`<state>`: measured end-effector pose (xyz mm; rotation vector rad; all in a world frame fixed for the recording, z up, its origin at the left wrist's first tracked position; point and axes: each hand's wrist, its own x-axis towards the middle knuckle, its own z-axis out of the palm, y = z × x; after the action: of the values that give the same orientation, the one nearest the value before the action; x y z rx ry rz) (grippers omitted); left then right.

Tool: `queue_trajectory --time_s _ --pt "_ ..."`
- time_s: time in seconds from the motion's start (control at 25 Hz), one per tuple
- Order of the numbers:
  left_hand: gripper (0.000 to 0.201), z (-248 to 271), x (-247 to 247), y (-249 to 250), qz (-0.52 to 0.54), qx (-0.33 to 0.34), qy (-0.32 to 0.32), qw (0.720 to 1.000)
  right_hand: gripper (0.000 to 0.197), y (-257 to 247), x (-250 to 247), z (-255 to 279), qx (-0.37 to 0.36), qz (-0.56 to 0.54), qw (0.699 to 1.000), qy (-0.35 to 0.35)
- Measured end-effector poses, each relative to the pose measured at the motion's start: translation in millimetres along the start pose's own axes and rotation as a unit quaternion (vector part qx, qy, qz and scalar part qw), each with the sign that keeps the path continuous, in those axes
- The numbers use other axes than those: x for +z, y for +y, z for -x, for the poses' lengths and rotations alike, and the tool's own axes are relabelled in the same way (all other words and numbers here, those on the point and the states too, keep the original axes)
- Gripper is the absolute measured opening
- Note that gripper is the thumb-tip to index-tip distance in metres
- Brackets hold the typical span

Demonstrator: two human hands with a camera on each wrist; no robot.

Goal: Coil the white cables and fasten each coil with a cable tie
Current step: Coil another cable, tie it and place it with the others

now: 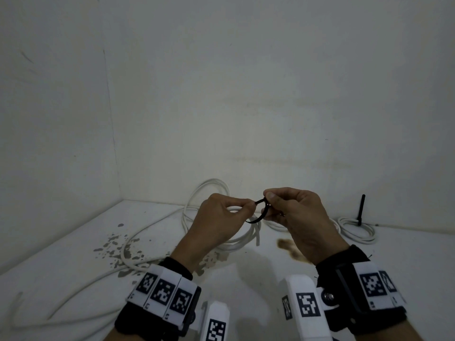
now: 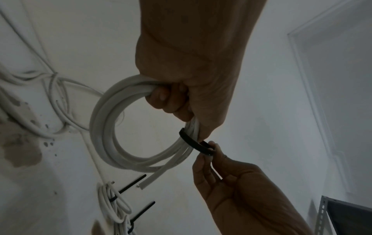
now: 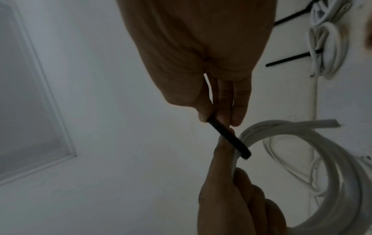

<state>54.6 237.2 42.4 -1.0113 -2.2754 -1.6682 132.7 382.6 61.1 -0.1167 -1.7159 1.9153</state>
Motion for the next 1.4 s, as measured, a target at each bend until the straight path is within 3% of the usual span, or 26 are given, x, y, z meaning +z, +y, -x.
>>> queue_trajectory --time_s 0.12,0.2,0.28,0.4,0.56,0.76,0.88,1.04,1.12,1.24,1.4 --pt "0.014 -0.1 -1.7 2.0 0.0 0.032 0.001 0.999 0.013 -0.8 -4.0 0.5 0.027 0.014 0.998 -0.048" --pt "0.015 -0.6 -1.2 3.7 0.022 0.034 -0.003 0.999 0.014 -0.7 -2.6 2.5 0.004 0.007 0.999 -0.041" --pt "0.015 -1.0 0.8 5.0 0.061 0.001 0.011 0.998 0.014 2.9 4.0 4.8 -0.087 0.1 0.991 0.017" --pt "0.015 0.8 2.6 9.3 0.113 -0.069 0.038 0.99 0.014 11.4 16.4 8.1 -0.224 0.271 0.931 0.095" --pt "0.017 0.7 -0.6 15.6 0.16 -0.134 0.038 0.977 0.008 13.5 22.0 11.2 -0.279 0.27 0.917 0.087" --pt "0.016 2.3 -7.3 16.7 0.137 -0.117 0.005 0.984 0.013 5.8 10.9 3.5 -0.243 0.32 0.915 0.016" --pt "0.018 2.4 -2.1 16.4 0.148 -0.121 -0.008 0.981 0.01 -1.7 5.3 3.2 -0.264 0.33 0.906 0.028" --pt "0.02 3.9 12.4 18.7 0.124 -0.089 0.043 0.987 0.018 -1.9 10.0 10.5 -0.315 0.306 0.892 0.106" --pt "0.023 1.8 12.6 13.9 0.129 -0.084 0.087 0.984 0.018 -4.9 8.0 10.8 -0.286 0.257 0.916 0.118" --pt "0.023 -4.6 9.1 2.4 0.14 -0.084 0.137 0.977 0.017 -15.4 7.7 15.5 -0.223 0.145 0.959 0.094" --pt "0.026 -2.8 8.8 -3.8 0.113 -0.071 0.172 0.976 0.025 -21.1 24.5 29.3 -0.251 0.21 0.943 0.062"
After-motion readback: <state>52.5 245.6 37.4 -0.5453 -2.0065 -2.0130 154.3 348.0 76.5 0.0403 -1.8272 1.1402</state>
